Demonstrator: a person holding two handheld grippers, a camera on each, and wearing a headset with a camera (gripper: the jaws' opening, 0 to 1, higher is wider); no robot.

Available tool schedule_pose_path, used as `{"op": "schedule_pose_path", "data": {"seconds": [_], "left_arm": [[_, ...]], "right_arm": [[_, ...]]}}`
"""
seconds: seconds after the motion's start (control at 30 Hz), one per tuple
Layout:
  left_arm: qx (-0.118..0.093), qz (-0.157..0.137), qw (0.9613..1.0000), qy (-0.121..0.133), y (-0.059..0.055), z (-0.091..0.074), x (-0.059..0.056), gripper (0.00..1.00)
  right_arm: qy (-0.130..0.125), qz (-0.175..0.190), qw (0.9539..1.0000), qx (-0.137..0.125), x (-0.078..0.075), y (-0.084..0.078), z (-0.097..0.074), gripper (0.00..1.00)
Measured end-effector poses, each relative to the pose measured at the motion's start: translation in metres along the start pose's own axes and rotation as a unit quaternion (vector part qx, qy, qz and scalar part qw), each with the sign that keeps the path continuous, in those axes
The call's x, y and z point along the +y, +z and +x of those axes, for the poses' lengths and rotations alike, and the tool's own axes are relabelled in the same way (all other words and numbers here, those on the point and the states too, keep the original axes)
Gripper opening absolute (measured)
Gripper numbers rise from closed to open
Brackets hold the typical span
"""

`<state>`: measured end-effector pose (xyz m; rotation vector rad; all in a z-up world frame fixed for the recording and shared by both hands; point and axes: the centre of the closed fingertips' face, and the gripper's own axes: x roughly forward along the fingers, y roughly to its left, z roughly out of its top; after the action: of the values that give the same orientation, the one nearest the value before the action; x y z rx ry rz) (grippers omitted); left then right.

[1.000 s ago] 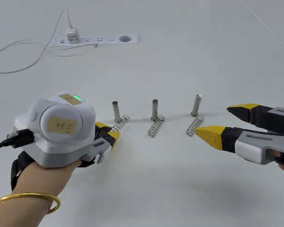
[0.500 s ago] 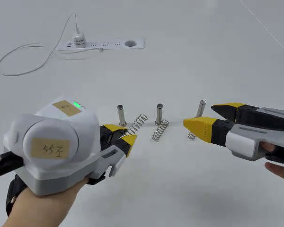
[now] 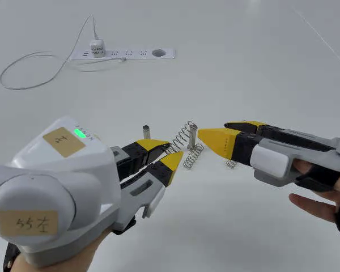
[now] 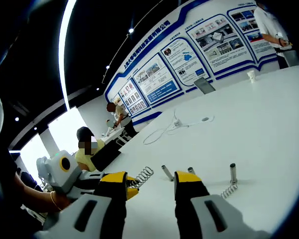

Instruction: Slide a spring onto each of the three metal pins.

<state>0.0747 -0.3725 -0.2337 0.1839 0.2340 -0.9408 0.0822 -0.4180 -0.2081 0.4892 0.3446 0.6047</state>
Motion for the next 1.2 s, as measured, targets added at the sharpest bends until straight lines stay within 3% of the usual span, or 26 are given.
{"op": "schedule_pose_path", "data": {"seconds": [0.23, 0.6, 1.07, 1.2], "left_arm": [[-0.034, -0.007, 0.9993, -0.014, 0.008, -0.002, -0.008, 0.10], [-0.063, -0.002, 0.9976, -0.029, 0.018, -0.002, -0.013, 0.10], [-0.063, 0.002, 0.9975, -0.031, 0.017, -0.003, -0.014, 0.11], [-0.057, 0.003, 0.9979, -0.031, 0.015, -0.002, -0.014, 0.11]], "right_arm": [[0.015, 0.036, 0.9992, -0.009, 0.004, 0.001, 0.004, 0.30], [0.036, 0.080, 0.9960, -0.016, 0.013, 0.000, 0.008, 0.20], [0.053, 0.124, 0.9906, -0.019, 0.018, -0.001, 0.010, 0.12], [0.055, 0.121, 0.9910, -0.020, 0.019, -0.001, 0.012, 0.11]]}}
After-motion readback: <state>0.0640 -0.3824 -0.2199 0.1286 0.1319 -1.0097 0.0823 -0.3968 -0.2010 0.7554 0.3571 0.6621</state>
